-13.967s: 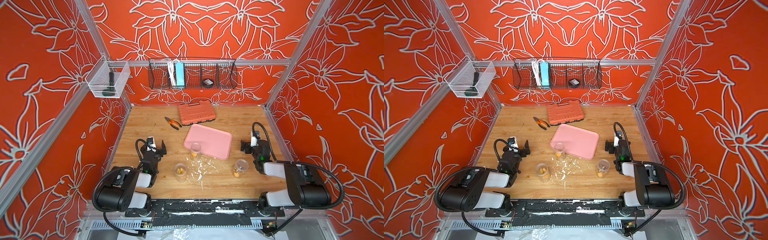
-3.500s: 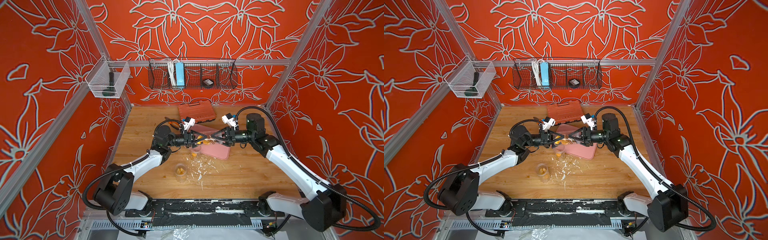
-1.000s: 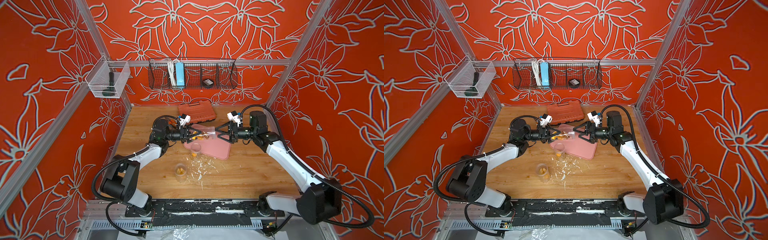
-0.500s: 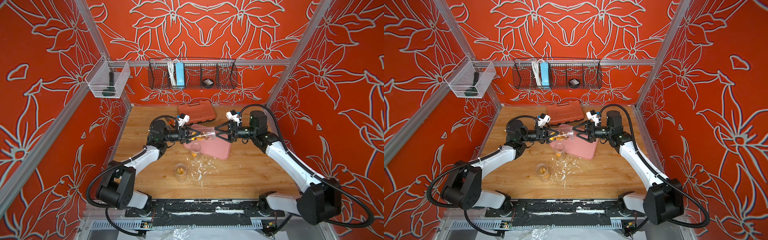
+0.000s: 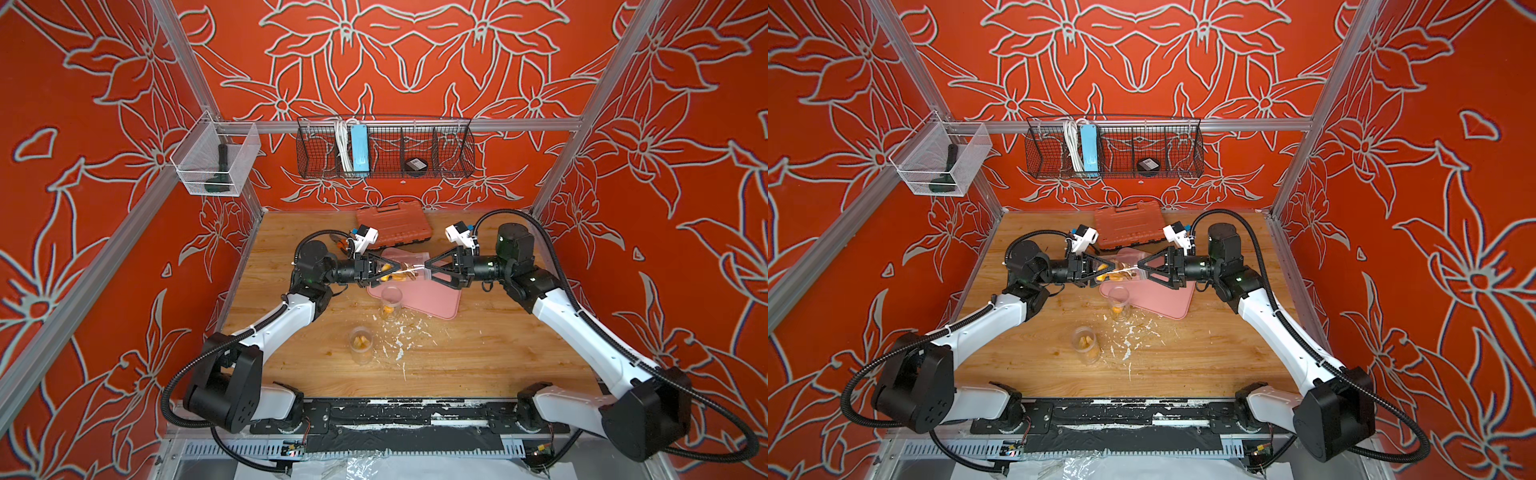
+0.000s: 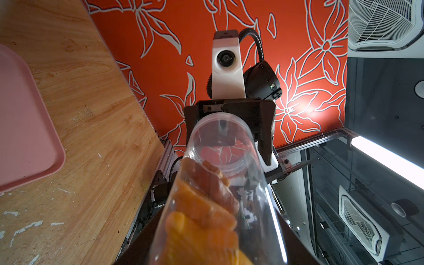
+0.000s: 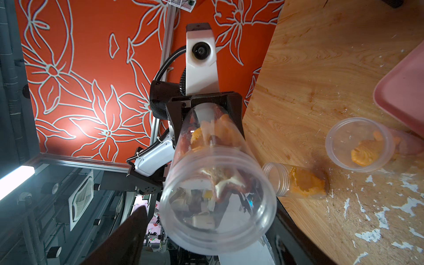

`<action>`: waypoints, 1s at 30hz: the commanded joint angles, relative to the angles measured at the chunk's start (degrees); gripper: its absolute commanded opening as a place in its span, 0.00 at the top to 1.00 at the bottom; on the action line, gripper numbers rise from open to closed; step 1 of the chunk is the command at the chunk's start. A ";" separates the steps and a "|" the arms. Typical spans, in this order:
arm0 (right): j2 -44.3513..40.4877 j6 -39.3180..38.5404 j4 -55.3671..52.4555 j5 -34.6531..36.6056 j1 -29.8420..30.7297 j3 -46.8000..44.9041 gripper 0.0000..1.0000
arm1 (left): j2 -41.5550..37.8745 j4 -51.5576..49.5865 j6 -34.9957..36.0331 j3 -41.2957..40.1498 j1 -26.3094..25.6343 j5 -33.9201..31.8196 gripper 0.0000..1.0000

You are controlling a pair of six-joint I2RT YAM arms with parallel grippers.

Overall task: Pour the cookies out of the jar
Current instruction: Unscrew the lid from the jar.

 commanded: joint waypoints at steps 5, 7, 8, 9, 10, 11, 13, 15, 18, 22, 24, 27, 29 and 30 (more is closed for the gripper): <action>-1.29 0.29 0.30 -0.75 0.43 1.60 0.22 | -2.39 0.44 -0.76 0.67 -0.56 1.66 0.40; -1.29 0.13 0.15 -0.85 0.51 1.88 0.23 | -2.50 -0.23 -0.29 0.82 -0.65 1.75 0.40; -1.22 0.08 -0.03 -0.85 0.52 1.98 0.24 | -2.54 -0.79 0.18 0.86 -0.74 1.75 0.40; -1.20 0.09 -0.11 -0.88 0.52 2.07 0.24 | -2.58 -1.12 0.40 0.87 -0.78 1.75 0.40; -1.16 0.02 -0.20 -0.89 0.52 2.12 0.24 | -2.48 -1.15 0.50 0.84 -0.83 1.75 0.40; -1.11 -0.02 -0.21 -0.94 0.52 2.17 0.24 | -2.53 -1.21 0.50 0.83 -0.91 1.75 0.40; -1.01 0.02 -0.30 -0.91 0.59 2.17 0.23 | -2.44 -1.23 0.52 0.93 -1.09 1.75 0.40; -1.03 0.03 -0.30 -0.88 0.60 2.23 0.23 | -2.30 -1.31 0.51 1.10 -1.18 1.75 0.40; -1.03 -0.20 -0.39 -0.91 0.69 2.33 0.23 | -2.23 -1.49 0.69 1.19 -1.35 1.75 0.41; -0.80 -0.75 -1.08 -0.76 0.69 2.50 0.24 | -2.26 -1.84 0.96 1.20 -1.52 1.76 0.41; -0.76 -0.98 -1.26 -0.69 0.69 2.52 0.26 | -2.19 -2.01 1.03 1.35 -1.53 1.83 0.40; -0.89 -1.87 -2.04 -0.15 0.69 2.69 0.29 | -2.02 -2.27 1.08 1.57 -1.53 1.92 0.41; -1.09 -3.01 -2.98 0.47 0.69 2.78 0.30 | -1.93 -2.45 1.13 1.72 -1.53 1.93 0.41; -1.20 -3.58 -3.42 0.68 0.69 2.87 0.31 | -1.93 -2.57 1.12 1.79 -1.53 1.92 0.41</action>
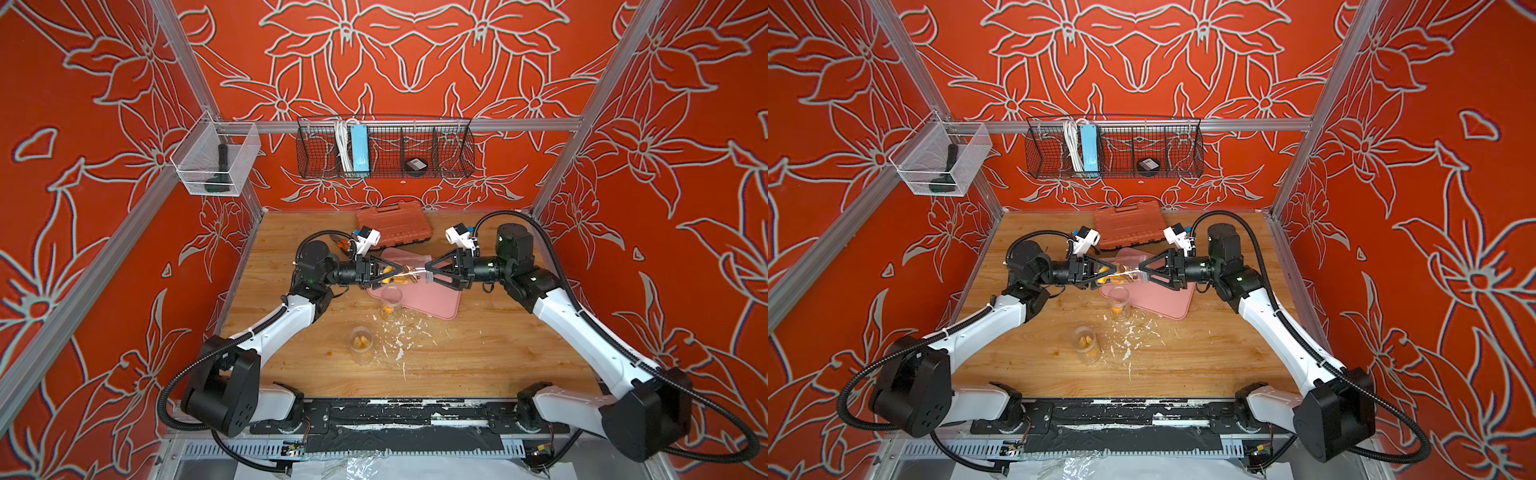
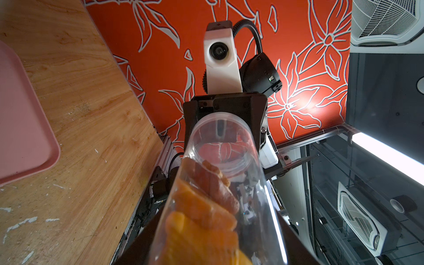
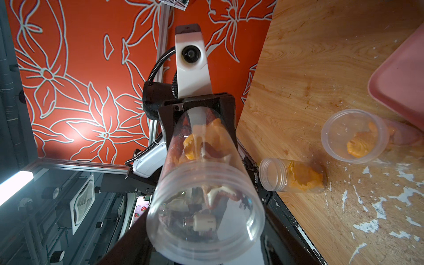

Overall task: Pour the cookies out of the jar
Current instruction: Unscrew the lid from the jar.

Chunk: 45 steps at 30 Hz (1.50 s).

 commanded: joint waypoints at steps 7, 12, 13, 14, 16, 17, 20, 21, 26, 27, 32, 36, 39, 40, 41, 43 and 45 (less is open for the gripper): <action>-1.07 -10.80 -6.27 2.59 0.49 3.46 0.34 | -0.80 0.43 -0.77 1.74 -0.39 1.88 0.41; -0.54 -12.84 -4.17 1.70 0.49 2.60 0.37 | -1.15 0.15 -0.86 1.68 -0.39 2.04 0.41; -0.75 -13.25 -3.65 1.63 0.45 2.35 0.37 | -1.24 0.06 -0.86 1.68 -0.39 2.04 0.41; -0.93 -13.52 -3.26 1.64 0.36 2.17 0.37 | -1.20 0.05 -0.86 1.68 -0.39 2.06 0.41; -1.10 -14.55 -2.69 1.16 0.41 1.97 0.37 | -1.20 0.05 -0.93 1.67 -0.39 2.06 0.41; -1.20 -15.07 -2.69 1.04 0.41 1.96 0.37 | -1.19 0.10 -0.95 1.68 -0.39 2.06 0.41; -1.62 -17.28 -2.52 0.69 0.41 1.61 0.37 | -1.13 0.26 -1.12 1.85 -0.39 2.14 0.40; -1.79 -18.15 -2.50 0.79 0.35 1.45 0.37 | -1.13 0.47 -1.36 1.88 -0.39 2.21 0.40; -2.34 -23.05 -2.51 1.20 0.23 0.83 0.37 | -0.90 2.11 -2.63 1.77 -0.39 2.23 0.41; -2.30 -24.02 -2.36 1.28 0.21 0.76 0.37 | -0.86 2.08 -2.66 1.77 -0.39 2.23 0.40; -1.52 -26.67 -0.50 1.04 0.14 0.97 0.38 | -0.90 2.14 -2.71 1.54 -0.39 2.17 0.41; -0.81 -30.77 -3.50 0.53 -0.03 2.32 0.38 | -0.77 2.16 -2.70 1.59 -0.35 2.14 0.41; -1.63 -33.32 -3.66 1.79 -0.12 1.44 0.37 | -0.60 2.34 -2.88 1.59 -0.39 2.14 0.41; -2.16 -33.76 -3.20 2.81 -0.16 0.72 0.36 | -0.47 2.40 -2.88 1.59 -0.35 2.14 0.41; -2.69 -33.63 -2.17 3.71 -0.12 -0.15 0.36 | -0.42 2.38 -3.01 1.59 -0.39 2.15 0.41; -3.60 -33.46 -0.07 4.98 -0.12 -1.80 0.34 | -0.44 2.58 -3.06 1.59 -0.39 2.15 0.40; -4.10 -33.53 -0.07 6.34 -0.19 -2.25 0.24 | -0.51 2.56 -3.06 1.59 -0.39 2.15 0.40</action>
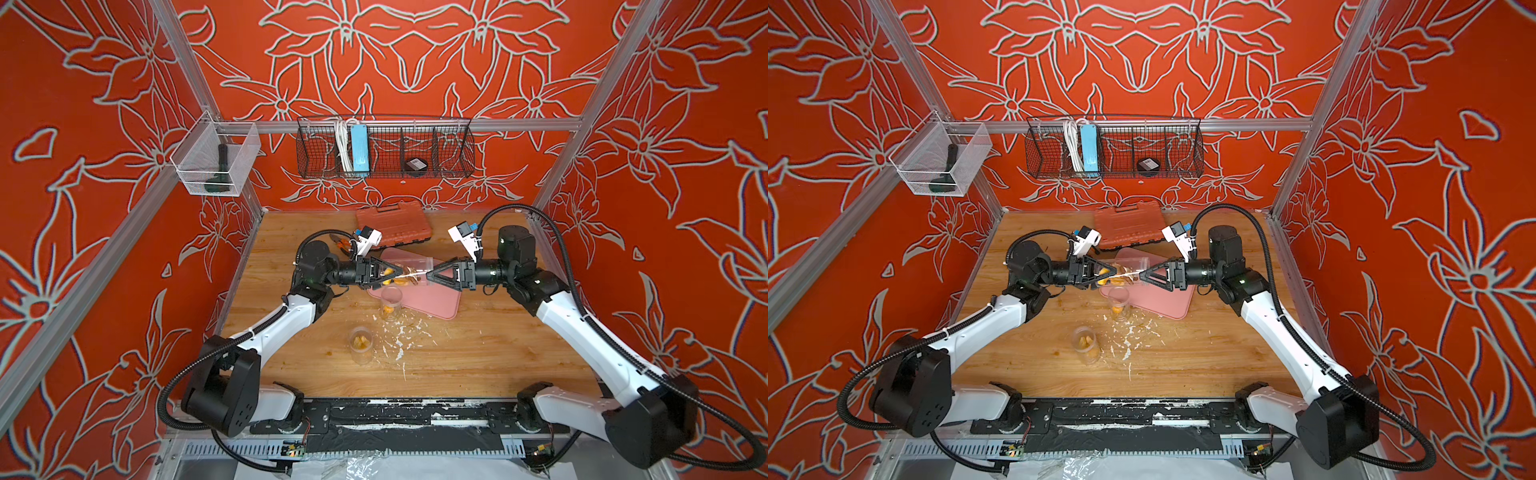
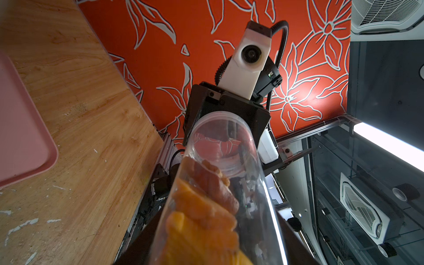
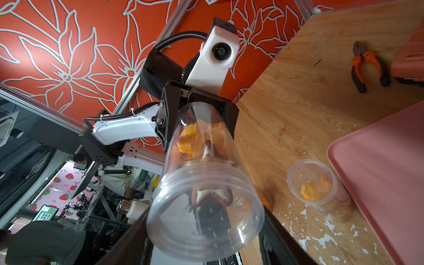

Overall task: Pour the cookies out of the jar
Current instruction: Unscrew the lid from the jar.

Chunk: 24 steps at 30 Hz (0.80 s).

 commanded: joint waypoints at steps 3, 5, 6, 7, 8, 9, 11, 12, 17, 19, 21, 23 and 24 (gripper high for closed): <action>-0.99 -3.16 1.70 3.41 -0.19 -0.62 0.02 | -0.60 1.94 -3.60 1.42 -0.20 1.18 0.41; -0.58 -1.52 1.58 2.80 -0.11 -0.08 0.01 | -0.49 1.98 -3.67 1.48 -0.20 1.12 0.40; -0.36 -0.13 1.74 3.00 -0.15 0.01 0.01 | -0.47 2.08 -3.69 1.48 -0.20 1.10 0.41; -0.15 1.16 1.72 2.77 -0.19 0.14 0.01 | -0.44 2.12 -3.69 1.54 -0.20 1.09 0.40; 0.01 2.48 1.71 2.85 -0.19 0.18 0.01 | -0.44 2.09 -3.70 1.50 -0.20 1.14 0.40; 0.30 4.81 1.86 3.56 -0.19 0.07 0.01 | -0.39 2.12 -3.69 1.49 -0.19 1.18 0.41; 0.62 11.66 3.85 3.53 -0.45 -0.52 0.02 | -0.44 2.12 -3.69 1.48 -0.20 1.18 0.41; 0.84 16.75 5.83 3.69 -0.55 -1.17 0.01 | -0.48 2.06 -3.63 1.48 -0.18 1.18 0.40; -1.52 33.32 5.93 6.18 -0.74 -3.30 0.01 | -0.74 1.17 -2.84 1.48 -0.20 1.29 0.41; -2.87 36.69 4.00 6.51 -0.73 -3.20 0.01 | -0.69 0.55 -2.33 1.48 -0.20 1.34 0.41; -3.95 38.23 2.30 6.57 -0.72 -2.84 0.02 | -0.79 0.48 -2.05 1.39 -0.20 1.36 0.41; -4.55 39.36 0.59 6.46 -0.71 -2.17 0.02 | -0.87 0.08 -1.69 1.37 -0.20 1.36 0.41; -4.69 39.99 0.30 6.35 -0.72 -2.01 0.03 | -0.88 0.03 -1.59 1.46 -0.20 1.45 0.41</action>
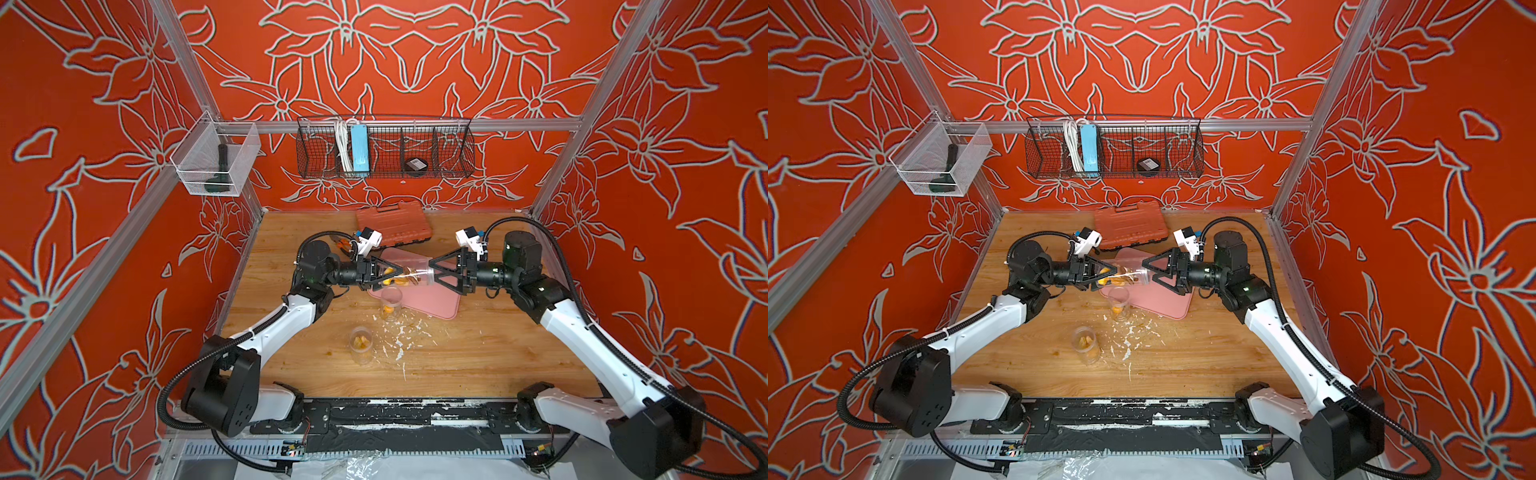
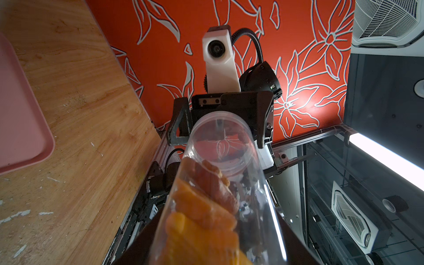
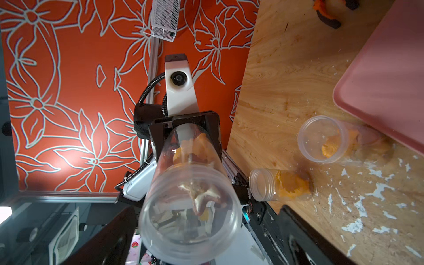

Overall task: Pour the cookies out of the jar
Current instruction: Unscrew the lid from the jar.

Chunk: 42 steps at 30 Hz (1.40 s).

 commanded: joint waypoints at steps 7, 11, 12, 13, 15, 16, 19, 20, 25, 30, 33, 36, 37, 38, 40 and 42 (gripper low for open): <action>0.55 7.21 -1.04 -1.98 -0.04 1.46 0.10 | -1.31 0.35 0.69 1.57 -0.17 1.58 0.41; 1.39 8.64 2.14 -2.67 0.39 1.44 0.11 | -1.40 0.11 0.87 1.57 -0.17 1.58 0.40; 1.60 8.41 2.10 -2.71 0.45 1.53 0.12 | -1.32 0.18 0.87 1.66 -0.15 1.58 0.41; 1.72 8.50 2.42 -2.67 0.47 1.38 0.12 | -1.21 0.13 0.87 1.74 -0.23 1.58 0.41; 1.82 9.12 3.70 -2.80 0.57 0.85 0.15 | -1.14 0.11 0.87 1.83 -0.26 1.58 0.41; 1.95 9.70 4.57 -2.84 0.58 0.51 0.16 | -1.03 0.11 0.87 1.83 -0.26 1.58 0.41; 2.03 10.48 6.30 -2.85 0.66 0.24 0.18 | -0.97 0.20 0.87 1.74 -0.26 1.54 0.41; 2.08 10.66 6.64 -2.84 0.67 0.17 0.18 | -0.84 0.25 0.95 1.75 -0.35 1.53 0.41; 2.64 12.23 10.00 -3.11 1.43 -0.31 0.19 | -0.84 0.27 0.96 1.83 -0.35 1.49 0.41; 3.08 11.75 10.02 -3.37 2.72 -0.74 0.19 | -0.87 0.19 0.96 1.98 -0.35 1.49 0.41; 2.91 11.67 10.32 -3.20 3.04 -1.90 0.19 | -0.87 0.15 0.96 2.01 -0.31 1.49 0.41; 2.19 12.07 11.49 -2.77 3.13 -3.01 0.23 | -0.76 -0.05 1.26 1.83 -0.31 1.42 0.41; 2.01 12.08 11.67 -2.68 3.13 -3.20 0.25 | -0.74 -0.27 1.47 1.83 -0.37 1.40 0.41; 1.76 12.07 11.85 -2.58 3.12 -3.42 0.26 | -0.67 -0.42 1.57 1.83 -0.35 1.40 0.41; 1.58 12.08 11.98 -2.54 3.13 -3.56 0.29 | -0.49 -0.36 1.57 1.83 -0.35 1.40 0.41; 1.41 11.90 11.90 -2.80 3.17 -3.56 0.31 | -0.46 -0.42 1.57 1.91 -0.35 1.40 0.41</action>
